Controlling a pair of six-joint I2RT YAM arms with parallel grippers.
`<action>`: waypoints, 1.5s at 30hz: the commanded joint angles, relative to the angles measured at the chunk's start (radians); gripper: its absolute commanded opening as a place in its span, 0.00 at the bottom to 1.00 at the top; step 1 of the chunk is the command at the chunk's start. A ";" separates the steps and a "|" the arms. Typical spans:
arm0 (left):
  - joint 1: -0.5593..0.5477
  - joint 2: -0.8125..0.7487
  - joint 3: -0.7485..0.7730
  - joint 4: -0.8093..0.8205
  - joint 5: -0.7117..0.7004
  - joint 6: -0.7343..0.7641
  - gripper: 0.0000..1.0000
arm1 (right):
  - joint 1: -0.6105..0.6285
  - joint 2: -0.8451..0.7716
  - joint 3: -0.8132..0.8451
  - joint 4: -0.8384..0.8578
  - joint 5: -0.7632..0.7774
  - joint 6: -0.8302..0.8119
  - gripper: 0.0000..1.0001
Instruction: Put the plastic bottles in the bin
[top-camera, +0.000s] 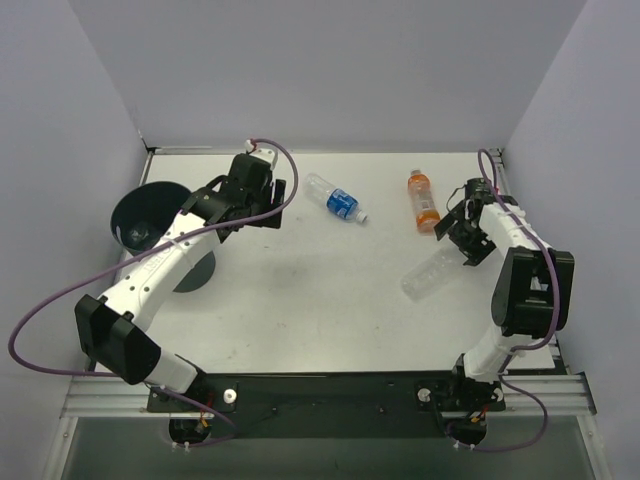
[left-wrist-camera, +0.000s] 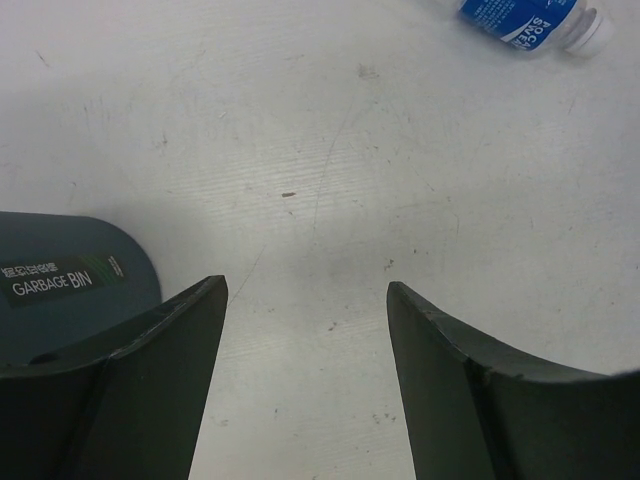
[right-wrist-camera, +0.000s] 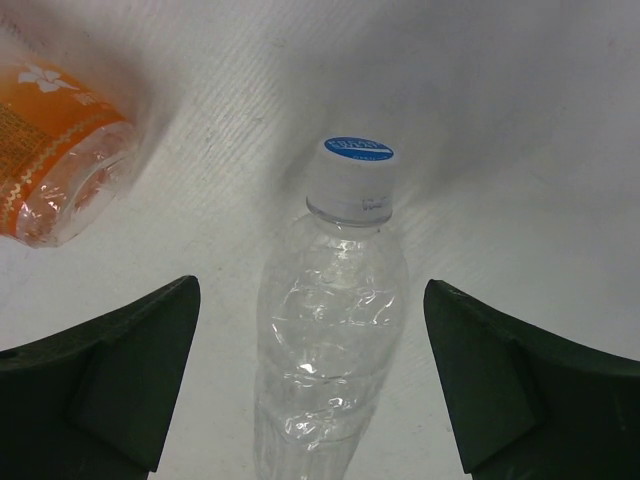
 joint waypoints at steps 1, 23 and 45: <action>-0.005 0.010 0.006 0.005 0.025 -0.013 0.76 | -0.014 0.018 -0.025 0.055 -0.031 0.009 0.89; -0.149 0.039 -0.051 0.037 0.085 -0.099 0.75 | -0.016 -0.014 -0.068 0.064 -0.131 -0.008 0.10; -0.425 0.137 0.032 0.162 0.049 -0.220 0.76 | 0.484 -0.077 0.311 -0.146 -0.060 0.221 0.00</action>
